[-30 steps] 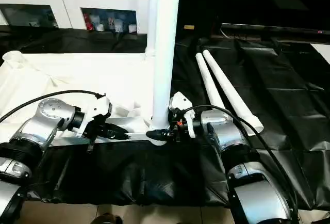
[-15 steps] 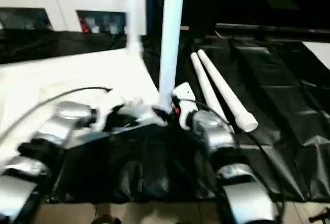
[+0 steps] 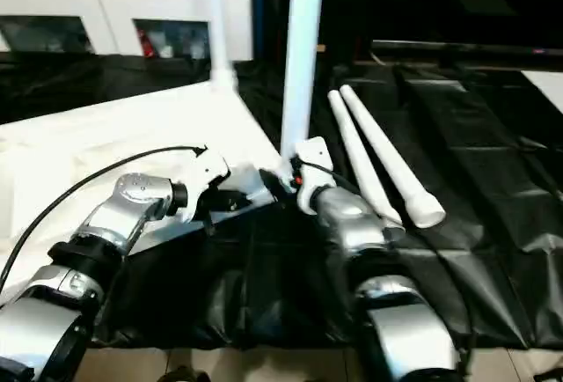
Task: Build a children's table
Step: Rotate leg to tighten
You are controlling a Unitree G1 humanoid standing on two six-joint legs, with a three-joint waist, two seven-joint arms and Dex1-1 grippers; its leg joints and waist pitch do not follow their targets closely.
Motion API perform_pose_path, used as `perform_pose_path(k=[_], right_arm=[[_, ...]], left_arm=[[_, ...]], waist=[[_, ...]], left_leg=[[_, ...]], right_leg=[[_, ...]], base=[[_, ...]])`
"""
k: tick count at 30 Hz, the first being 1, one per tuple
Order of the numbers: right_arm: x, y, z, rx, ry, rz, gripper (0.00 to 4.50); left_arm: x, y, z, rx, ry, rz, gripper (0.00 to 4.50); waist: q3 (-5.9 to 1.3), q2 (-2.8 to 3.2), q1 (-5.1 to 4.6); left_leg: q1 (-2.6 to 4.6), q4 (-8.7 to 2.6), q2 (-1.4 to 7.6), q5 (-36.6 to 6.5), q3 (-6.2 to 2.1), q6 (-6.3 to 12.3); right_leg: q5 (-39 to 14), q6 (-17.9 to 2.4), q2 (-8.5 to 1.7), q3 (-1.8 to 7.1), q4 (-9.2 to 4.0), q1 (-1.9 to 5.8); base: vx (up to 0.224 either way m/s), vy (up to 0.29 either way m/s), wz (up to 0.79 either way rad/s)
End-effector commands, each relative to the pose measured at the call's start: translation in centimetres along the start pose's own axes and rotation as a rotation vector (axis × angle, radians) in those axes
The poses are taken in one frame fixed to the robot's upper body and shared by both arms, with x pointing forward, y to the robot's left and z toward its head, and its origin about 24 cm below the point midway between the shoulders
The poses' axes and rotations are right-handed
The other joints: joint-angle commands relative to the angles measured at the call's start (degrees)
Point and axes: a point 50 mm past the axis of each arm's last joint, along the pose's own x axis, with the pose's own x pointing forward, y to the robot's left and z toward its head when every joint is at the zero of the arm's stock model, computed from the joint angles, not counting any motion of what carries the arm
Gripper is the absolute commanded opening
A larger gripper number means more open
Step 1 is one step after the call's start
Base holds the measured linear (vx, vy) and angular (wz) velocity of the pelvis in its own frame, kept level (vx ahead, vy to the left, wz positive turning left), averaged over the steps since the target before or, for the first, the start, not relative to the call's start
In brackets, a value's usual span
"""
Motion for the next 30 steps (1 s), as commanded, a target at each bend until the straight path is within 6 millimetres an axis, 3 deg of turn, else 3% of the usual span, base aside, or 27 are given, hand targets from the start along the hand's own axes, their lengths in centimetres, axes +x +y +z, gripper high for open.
perform_pose_path(k=[1,3,5,7,10,16,17,18,29,30], right_arm=[[0.0,0.9,0.2,-0.059,0.013,0.144,4.46],[-0.6,0.9,-0.1,-0.080,0.035,0.236,4.46],[-1.0,0.9,-0.2,-0.094,0.050,0.289,4.46],[-2.0,0.9,-0.7,-0.131,0.101,0.416,4.46],[-2.9,1.0,-0.9,-0.150,0.149,0.547,4.46],[-3.2,1.0,-0.8,-0.151,0.186,0.625,4.08],[-3.3,1.1,-0.8,-0.148,0.190,0.633,3.99],[-3.2,1.1,-0.8,-0.147,0.191,0.636,3.88],[-3.1,1.4,-0.8,-0.120,0.194,0.652,3.08],[-2.8,1.4,-0.9,-0.108,0.185,0.602,2.93]], left_arm=[[0.6,-1.3,1.5,0.076,-0.082,-0.142,0.00],[0.1,-1.3,1.0,0.084,-0.063,-0.166,0.00],[-0.2,-1.2,0.8,0.088,-0.054,-0.179,0.00],[-0.9,-1.1,0.3,0.099,-0.031,-0.209,0.00],[-1.8,-0.9,-0.2,0.117,0.000,-0.247,0.00],[-2.7,-0.9,-0.6,0.140,0.026,-0.297,0.00],[-2.9,-0.9,-0.6,0.140,0.029,-0.302,0.00],[-3.0,-0.8,-0.7,0.140,0.034,-0.303,0.00],[-3.2,-0.7,-0.8,0.126,0.033,-0.316,0.00],[-2.9,-0.5,-0.8,0.110,0.034,-0.276,0.00]], waist=[[-4.17,0.00,0.08],[-4.21,0.36,0.17],[-4.19,0.23,0.28],[-4.17,0.50,0.29],[-3.87,0.11,0.36],[-3.79,0.22,0.45],[-3.77,-0.28,0.38],[-3.81,0.00,0.49],[-3.95,0.12,0.53],[-3.90,0.43,0.54]], left_leg=[[0.65,-3.54,2.51,-13.12,-0.65,2.60],[0.51,-3.39,2.58,-12.41,-0.58,3.44],[0.64,-3.39,2.63,-12.50,-0.53,3.69],[0.74,-3.40,2.65,-13.56,-0.57,3.51],[0.89,-3.61,2.69,-16.24,-0.59,3.02],[0.99,-3.87,2.90,-16.82,-0.81,2.03],[0.89,-3.88,2.89,-16.69,-0.75,2.10],[0.99,-3.87,2.92,-16.42,-0.77,2.03],[0.95,-3.74,2.86,-15.25,-0.66,2.04],[0.96,-3.79,2.86,-15.52,-0.72,1.74]], right_leg=[[-12.42,-12.02,-4.30,3.04,-3.71,3.08],[-9.98,-12.76,-4.12,3.00,-3.44,3.11],[-9.45,-13.15,-4.16,3.02,-3.42,3.04],[-10.51,-13.29,-4.11,2.95,-3.54,3.06],[-14.80,-12.72,-4.20,2.99,-4.05,2.94],[-18.34,-11.92,-4.40,3.03,-4.25,2.74],[-18.28,-11.89,-4.41,3.04,-4.26,2.77],[-18.23,-11.95,-4.46,3.08,-4.17,2.66],[-14.61,-13.20,-4.40,3.08,-3.78,2.75],[-15.30,-13.01,-4.43,3.10,-3.78,2.72]], base=[[0.000,0.000,0.00],[0.000,0.000,0.00],[0.000,0.000,0.00],[0.000,0.000,0.00],[0.000,0.000,0.00],[0.000,0.000,0.00],[0.000,0.000,0.00],[0.000,0.000,0.00],[0.000,0.000,0.00],[0.000,0.000,0.00]])
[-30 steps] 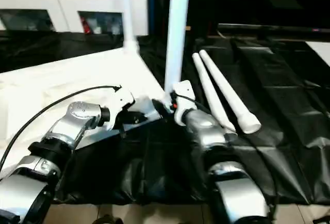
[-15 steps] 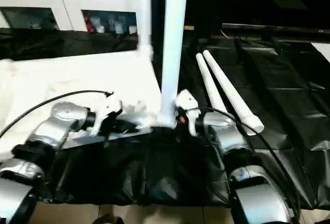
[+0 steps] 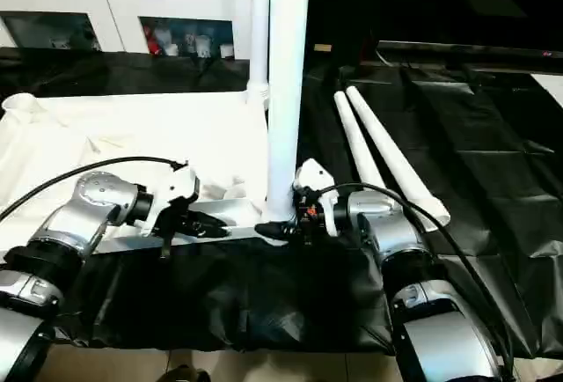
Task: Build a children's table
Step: Rotate leg to tighten
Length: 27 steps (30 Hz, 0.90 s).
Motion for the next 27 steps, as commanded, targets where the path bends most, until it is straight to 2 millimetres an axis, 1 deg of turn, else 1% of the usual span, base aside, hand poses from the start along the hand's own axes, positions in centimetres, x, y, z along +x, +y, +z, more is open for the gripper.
perform_pose_path(k=[1,2,3,4,5,6,7,8,9,10,11,12,13,14,15,16,17,18,19,20,21,22,23,24,25,26,27], right_arm=[[1.2,0.4,-0.5,0.033,0.014,-0.018,2.90],[1.2,0.4,-0.6,0.034,0.014,-0.028,2.87],[1.3,0.2,-0.6,0.039,0.013,-0.064,2.84],[1.4,-0.1,-0.7,0.051,0.012,-0.119,2.81],[1.7,-0.6,-0.8,0.074,0.009,-0.209,2.81],[2.0,-0.9,-0.9,0.104,0.004,-0.286,2.79],[2.6,-1.0,-0.8,0.145,-0.016,-0.352,2.79],[3.1,-1.1,-0.8,0.173,-0.030,-0.388,2.79],[3.4,-1.1,-0.7,0.192,-0.041,-0.406,2.78],[4.4,-1.0,-0.4,0.228,-0.060,-0.463,2.78],[4.9,-1.0,-0.3,0.238,-0.063,-0.488,2.77],[5.6,-0.8,-0.1,0.250,-0.064,-0.526,2.77],[5.8,-0.8,-0.1,0.246,-0.058,-0.544,2.77],[6.3,-0.7,0.0,0.238,-0.047,-0.579,2.77],[6.7,-0.6,0.1,0.238,-0.045,-0.603,2.77],[7.0,-0.6,0.1,0.239,-0.043,-0.623,2.77],[7.4,-0.5,0.4,0.244,-0.066,-0.627,3.32],[7.8,-0.4,1.0,0.270,-0.122,-0.626,3.32],[7.8,-0.4,1.0,0.270,-0.122,-0.626,3.46],[7.7,-0.5,1.4,0.282,-0.167,-0.601,3.52],[7.3,-0.6,1.7,0.254,-0.176,-0.587,3.64],[7.1,-0.7,1.7,0.240,-0.174,-0.582,3.76],[7.1,-0.7,1.7,0.240,-0.174,-0.582,3.76],[6.8,-0.9,1.6,0.225,-0.167,-0.583,3.92],[6.2,-1.1,1.5,0.189,-0.149,-0.582,4.00],[6.0,-1.2,1.4,0.174,-0.142,-0.571,4.00],[5.7,-1.2,1.3,0.164,-0.139,-0.552,4.09]], left_arm=[[1.1,0.2,1.2,0.026,-0.023,0.011,0.00],[1.1,0.3,1.2,0.025,-0.022,0.016,0.00],[1.2,0.4,1.2,0.021,-0.019,0.033,0.00],[1.4,0.6,1.2,0.010,-0.023,0.057,0.00],[1.7,1.1,1.6,-0.012,-0.036,0.107,0.00],[2.2,1.4,1.8,-0.039,-0.046,0.149,0.00],[3.0,1.8,2.4,-0.073,-0.058,0.205,0.00],[3.5,2.0,2.7,-0.095,-0.063,0.238,0.00],[3.9,2.1,2.9,-0.107,-0.066,0.255,0.00],[4.8,2.1,3.4,-0.120,-0.080,0.276,0.00],[5.1,2.1,3.6,-0.128,-0.088,0.288,0.00],[5.7,2.1,4.0,-0.141,-0.100,0.306,0.00],[5.9,2.1,4.1,-0.145,-0.105,0.306,0.00],[6.3,2.0,4.3,-0.155,-0.116,0.306,0.00],[6.6,1.9,4.5,-0.149,-0.121,0.310,0.00],[6.9,1.9,4.7,-0.146,-0.123,0.315,0.00],[7.1,1.9,4.8,-0.133,-0.123,0.319,0.00],[7.2,1.9,4.9,-0.126,-0.126,0.321,0.00],[7.2,1.9,4.9,-0.126,-0.126,0.321,0.00],[6.9,2.0,5.0,-0.104,-0.126,0.315,0.00],[6.5,2.0,4.8,-0.097,-0.120,0.306,0.00],[6.3,2.0,4.8,-0.089,-0.124,0.297,0.00],[6.3,2.0,4.8,-0.089,-0.124,0.297,0.00],[6.1,2.0,4.8,-0.082,-0.132,0.282,0.00],[5.8,1.9,4.7,-0.079,-0.134,0.264,0.00],[5.6,1.9,4.7,-0.064,-0.133,0.254,0.00],[5.4,1.8,4.6,-0.049,-0.135,0.235,0.00]], waist=[[-3.82,0.40,0.01],[-3.78,0.41,-0.02],[-3.71,0.28,-0.07],[-3.57,0.22,-0.11],[-3.56,0.04,-0.21],[-3.39,0.14,-0.45],[-3.41,0.09,-0.63],[-3.26,0.11,-0.88],[-3.25,-0.05,-0.85],[-3.29,0.14,-0.80],[-3.19,0.11,-0.98],[-3.37,0.08,-1.07],[-3.39,0.09,-1.13],[-3.36,0.69,-1.38],[-3.43,0.49,-1.53],[-3.41,0.55,-1.62],[-3.42,0.54,-1.73],[-3.42,0.58,-1.85],[-3.43,0.54,-1.84],[-3.47,0.59,-1.82],[-3.54,0.64,-1.76],[-3.55,0.62,-1.77],[-3.55,0.62,-1.77],[-3.63,0.61,-1.78],[-3.67,0.60,-1.74],[-3.68,0.66,-1.67],[-3.74,0.70,-1.65]], left_leg=[[1.10,-3.92,2.80,-15.96,-0.76,1.58],[1.15,-3.93,2.74,-16.71,-0.77,1.18],[1.19,-3.99,2.76,-16.97,-0.80,0.92],[1.25,-4.03,2.66,-18.05,-0.91,0.43],[1.30,-4.08,2.70,-18.20,-0.94,0.17],[1.52,-4.15,2.57,-19.33,-1.09,-0.45],[1.63,-4.07,2.47,-19.75,-1.04,-0.69],[1.88,-4.07,2.44,-20.32,-1.18,-1.40],[2.04,-3.96,2.23,-21.07,-1.25,-1.24],[1.96,-3.95,2.22,-21.00,-1.34,-1.04],[1.79,-4.06,2.25,-20.87,-1.33,-0.84],[1.76,-4.10,2.26,-20.80,-1.39,-0.87],[1.79,-4.13,2.27,-20.89,-1.42,-0.89],[1.86,-4.15,2.28,-21.80,-1.40,-1.09],[1.82,-4.17,2.12,-22.32,-1.44,-1.05],[1.84,-4.15,2.09,-22.42,-1.36,-1.01],[1.82,-4.14,2.06,-22.54,-1.37,-0.96],[1.71,-4.18,2.11,-22.81,-1.37,-0.64],[1.69,-4.18,2.08,-22.84,-1.39,-0.53],[1.57,-4.24,2.10,-22.57,-1.37,-0.17],[1.50,-4.27,2.17,-22.12,-1.38,0.07],[1.40,-4.28,2.18,-21.51,-1.30,0.17],[1.40,-4.28,2.18,-21.51,-1.30,0.17],[1.09,-4.30,2.16,-20.53,-1.25,0.42],[1.20,-4.28,2.22,-20.31,-1.21,0.46],[1.13,-4.22,2.21,-19.79,-1.15,0.65],[1.02,-4.18,2.25,-19.08,-1.08,0.82]], right_leg=[[-15.90,-12.95,-4.40,3.10,-3.96,2.63],[-17.14,-12.59,-4.43,3.09,-4.12,2.62],[-18.06,-12.30,-4.46,3.10,-4.22,2.55],[-21.66,-11.15,-4.59,3.05,-4.61,2.52],[-22.27,-10.92,-4.59,3.08,-4.61,2.45],[-24.64,-10.39,-4.61,2.98,-4.92,2.28],[-25.71,-10.08,-4.58,3.00,-5.03,2.21],[-27.63,-9.59,-4.68,3.01,-5.27,1.99],[-30.10,-8.58,-4.74,2.79,-5.77,1.95],[-30.40,-8.32,-4.86,2.75,-5.80,2.07],[-30.54,-7.84,-4.79,2.79,-6.00,1.93],[-29.82,-7.67,-4.78,2.76,-5.99,1.97],[-29.35,-7.76,-4.75,2.75,-5.93,1.91],[-28.51,-8.01,-4.65,2.80,-6.03,1.69],[-28.02,-8.09,-4.52,2.69,-5.92,1.83],[-27.85,-8.11,-4.54,2.75,-5.99,1.73],[-27.69,-8.19,-4.55,2.76,-5.94,1.73],[-27.47,-8.06,-4.59,2.78,-6.05,1.78],[-27.42,-7.99,-4.55,2.77,-6.00,1.83],[-26.82,-8.04,-4.55,2.82,-5.94,1.95],[-25.87,-8.17,-4.53,2.87,-5.81,2.03],[-24.52,-8.64,-4.48,2.92,-5.64,2.06],[-24.52,-8.64,-4.48,2.92,-5.64,2.06],[-22.82,-9.21,-4.49,2.97,-5.39,2.34],[-22.32,-9.44,-4.49,2.99,-5.32,2.28],[-21.31,-9.96,-4.49,3.00,-5.19,2.36],[-20.08,-10.34,-4.45,3.02,-5.00,2.45]], base=[[0.000,0.000,0.00],[0.000,0.000,0.00],[0.000,0.000,0.00],[0.000,0.000,0.00],[0.000,0.000,0.00],[0.000,0.000,0.00],[0.000,0.000,0.00],[0.000,0.000,0.00],[0.000,0.000,0.00],[0.000,0.000,0.00],[0.000,0.000,0.00],[0.000,0.000,0.00],[0.000,0.000,0.00],[0.000,0.000,0.00],[0.000,0.000,0.00],[0.000,0.000,0.00],[0.000,0.000,0.00],[0.000,0.000,0.00],[0.000,0.000,0.00],[0.000,0.000,0.00],[0.000,0.000,0.00],[0.000,0.000,0.00],[0.000,0.000,0.00],[0.000,0.000,0.00],[0.000,0.000,0.00],[0.000,0.000,0.00],[0.000,0.000,0.00]])
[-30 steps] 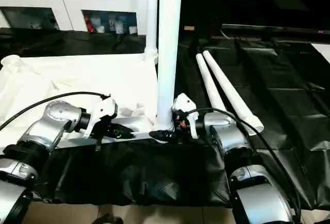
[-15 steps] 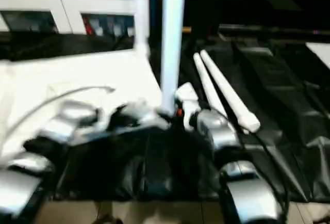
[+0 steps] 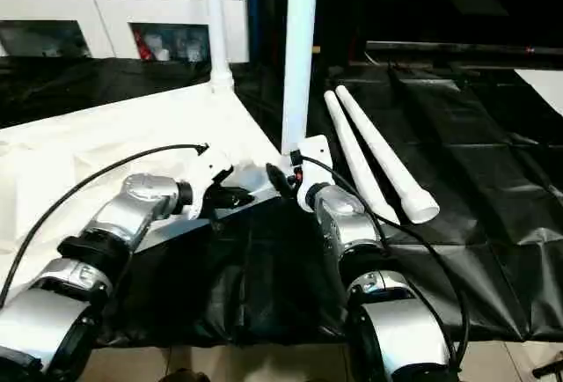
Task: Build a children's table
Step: Rotate leg to tighten
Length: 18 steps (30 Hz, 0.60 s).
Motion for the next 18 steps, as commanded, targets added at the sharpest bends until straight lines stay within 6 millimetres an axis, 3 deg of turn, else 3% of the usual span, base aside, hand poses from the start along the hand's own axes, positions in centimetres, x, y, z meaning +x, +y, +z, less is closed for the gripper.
perform_pose_path(k=[1,2,6,7,9,14,18], right_arm=[[0.4,2.3,-0.1,-0.059,0.012,0.216,4.09],[0.3,2.2,-0.1,-0.064,0.012,0.233,4.09],[-1.1,1.4,-0.3,-0.128,0.032,0.397,4.09],[-1.4,1.2,-0.3,-0.139,0.042,0.436,4.09],[-2.1,0.9,-0.5,-0.160,0.062,0.506,4.09],[-3.4,0.6,-0.6,-0.180,0.107,0.668,3.65],[-4.1,0.8,-0.8,-0.209,0.147,0.780,3.37]], left_arm=[[0.7,-1.2,2.2,0.107,-0.079,-0.131,0.00],[0.6,-1.2,2.1,0.113,-0.077,-0.141,0.00],[-0.7,-1.3,1.2,0.142,-0.065,-0.232,0.00],[-1.0,-1.3,1.0,0.147,-0.058,-0.249,0.00],[-1.5,-1.2,0.6,0.159,-0.043,-0.277,0.00],[-2.8,-1.0,-0.1,0.169,-0.017,-0.344,0.00],[-3.5,-1.0,-0.3,0.178,-0.003,-0.389,0.00]], waist=[[-3.82,0.25,0.09],[-3.82,0.25,0.09],[-4.24,0.37,0.64],[-4.31,0.95,0.74],[-4.34,0.65,0.80],[-4.01,0.61,1.06],[-3.88,0.19,1.49]], left_leg=[[0.74,-4.01,2.47,-18.15,-1.00,1.19],[0.74,-4.01,2.47,-18.15,-1.00,1.19],[0.33,-3.53,2.78,-13.44,-0.68,3.61],[0.42,-3.44,2.83,-12.96,-0.71,3.78],[0.47,-3.30,2.82,-12.15,-0.56,4.65],[0.62,-3.53,2.92,-14.76,-0.56,3.98],[0.84,-3.73,3.06,-15.65,-0.60,2.94]], right_leg=[[-18.35,-11.07,-4.21,3.07,-4.75,2.60],[-18.35,-11.07,-4.21,3.07,-4.75,2.60],[-8.66,-13.96,-3.94,2.93,-3.38,3.11],[-7.46,-14.34,-3.94,2.93,-3.18,3.03],[-4.60,-15.64,-3.82,2.88,-2.95,3.07],[-9.95,-15.12,-4.08,2.96,-3.51,3.05],[-13.95,-14.07,-4.22,3.09,-3.77,2.80]], base=[[0.000,0.000,0.00],[0.000,0.000,0.00],[0.000,0.000,0.00],[0.000,0.000,0.00],[0.000,0.000,0.00],[0.000,0.000,0.00],[0.000,0.000,0.00]])
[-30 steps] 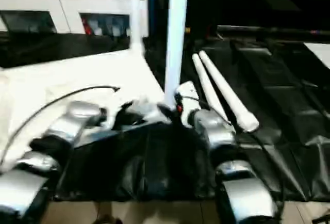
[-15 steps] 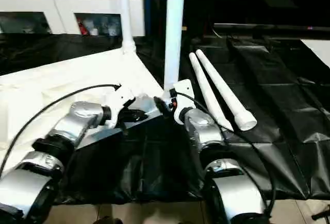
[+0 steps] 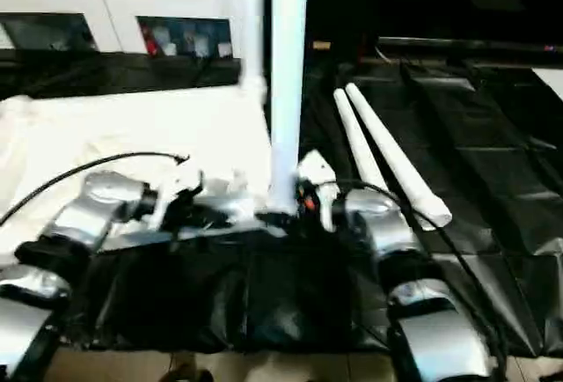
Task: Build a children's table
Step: Rotate leg to tighten
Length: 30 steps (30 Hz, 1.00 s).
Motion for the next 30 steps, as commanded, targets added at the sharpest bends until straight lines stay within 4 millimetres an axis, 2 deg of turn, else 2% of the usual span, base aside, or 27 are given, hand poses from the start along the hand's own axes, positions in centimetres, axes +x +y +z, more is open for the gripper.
perform_pose_path(k=[1,6,11,12,14,15,16,17,18,19,23,25,26,28,30], right_arm=[[0.9,1.0,-0.4,0.006,0.029,0.098,3.20],[1.0,1.3,-0.4,0.012,0.040,0.138,2.87],[1.3,1.4,-0.3,0.034,0.012,0.126,2.79],[1.7,0.9,-0.3,0.057,-0.020,0.021,2.79],[2.0,0.5,-0.3,0.074,-0.032,-0.067,2.78],[2.4,-0.3,-0.5,0.105,-0.048,-0.220,2.77],[2.6,-0.6,-0.6,0.132,-0.051,-0.291,2.77],[2.6,-0.6,-0.6,0.132,-0.051,-0.291,2.77],[3.0,-0.9,-0.7,0.170,-0.058,-0.393,2.77],[3.0,-0.9,-0.7,0.170,-0.058,-0.393,2.76],[5.5,-0.9,-0.8,0.296,-0.062,-0.644,2.76],[6.2,-0.8,-0.6,0.320,-0.066,-0.682,2.76],[6.6,-0.7,-0.4,0.312,-0.068,-0.694,2.76],[7.1,-0.5,0.1,0.262,-0.086,-0.701,2.76],[7.1,-0.6,0.4,0.265,-0.111,-0.693,3.32]], left_arm=[[0.9,-0.3,1.5,0.073,-0.033,-0.068,0.00],[0.7,-0.4,1.3,0.076,-0.021,-0.083,0.00],[0.8,-0.3,1.3,0.068,-0.030,-0.062,0.00],[1.1,0.1,1.4,0.051,-0.044,-0.008,0.00],[1.4,0.3,1.5,0.038,-0.049,0.036,0.00],[2.0,0.7,1.8,0.017,-0.064,0.102,0.00],[2.3,0.8,2.0,0.006,-0.076,0.129,0.00],[2.3,0.8,2.0,0.006,-0.076,0.129,0.00],[2.9,1.0,2.4,-0.011,-0.094,0.165,0.00],[2.9,1.0,2.4,-0.011,-0.094,0.165,0.00],[5.7,1.2,4.3,-0.029,-0.134,0.289,0.00],[6.5,1.0,4.7,-0.009,-0.145,0.303,0.00],[7.0,0.7,4.9,0.003,-0.149,0.298,0.00],[7.6,0.3,4.9,0.005,-0.155,0.281,0.00],[7.6,0.3,4.8,0.000,-0.157,0.282,0.00]], waist=[[-3.94,0.19,-0.02],[-4.03,-0.01,-0.02],[-4.11,0.05,0.04],[-4.11,0.02,0.07],[-3.94,0.00,-0.12],[-3.83,-0.11,-0.25],[-3.55,-0.11,-0.50],[-3.59,-0.10,-0.53],[-3.61,-0.28,-0.73],[-3.54,-0.20,-0.84],[-3.55,-0.34,-1.77],[-3.58,-0.25,-1.75],[-3.62,-0.52,-1.67],[-3.69,-0.37,-1.62],[-3.70,-0.39,-1.69]], left_leg=[[1.22,-3.75,2.97,-15.62,-0.77,2.68],[1.05,-3.74,2.93,-14.49,-0.76,2.59],[1.08,-3.60,2.91,-13.67,-0.65,2.86],[1.12,-3.59,2.91,-13.56,-0.64,2.80],[1.13,-3.73,2.93,-14.51,-0.67,1.88],[1.26,-3.85,2.82,-15.65,-0.76,1.13],[1.41,-3.95,2.69,-17.16,-0.82,0.32],[1.59,-3.95,2.71,-17.65,-0.92,-0.11],[1.41,-4.03,2.69,-17.63,-1.03,-0.35],[1.41,-4.08,2.69,-17.67,-1.00,-0.49],[1.64,-4.15,2.57,-18.15,-1.04,-0.88],[1.67,-4.03,2.38,-18.21,-0.96,-0.57],[1.60,-3.98,2.36,-17.85,-0.93,-0.13],[1.37,-4.02,2.38,-17.19,-0.90,0.12],[1.30,-4.08,2.36,-17.22,-0.84,0.70]], right_leg=[[-14.08,-13.84,-4.20,3.18,-3.86,2.82],[-13.38,-13.66,-4.21,3.15,-3.62,2.96],[-11.71,-14.07,-4.18,3.15,-3.51,2.90],[-11.84,-14.06,-4.21,3.16,-3.50,2.85],[-13.72,-13.66,-4.31,3.19,-3.65,2.68],[-16.82,-12.86,-4.40,3.11,-3.99,2.69],[-20.70,-11.82,-4.47,3.13,-4.52,2.51],[-22.23,-11.33,-4.57,3.11,-4.62,2.50],[-23.41,-10.57,-4.62,3.12,-4.71,2.62],[-23.55,-10.37,-4.60,3.19,-4.79,2.49],[-22.55,-10.37,-4.41,3.28,-4.89,2.18],[-23.52,-9.79,-4.42,3.22,-5.17,2.17],[-23.68,-9.39,-4.49,3.25,-5.21,2.22],[-22.79,-9.06,-4.47,3.23,-5.11,2.27],[-21.09,-9.27,-4.27,3.24,-4.95,2.35]], base=[[0.000,0.000,0.00],[0.000,0.000,0.00],[0.000,0.000,0.00],[0.000,0.000,0.00],[0.000,0.000,0.00],[0.000,0.000,0.00],[0.000,0.000,0.00],[0.000,0.000,0.00],[0.000,0.000,0.00],[0.000,0.000,0.00],[0.000,0.000,0.00],[0.000,0.000,0.00],[0.000,0.000,0.00],[0.000,0.000,0.00],[0.000,0.000,0.00]])
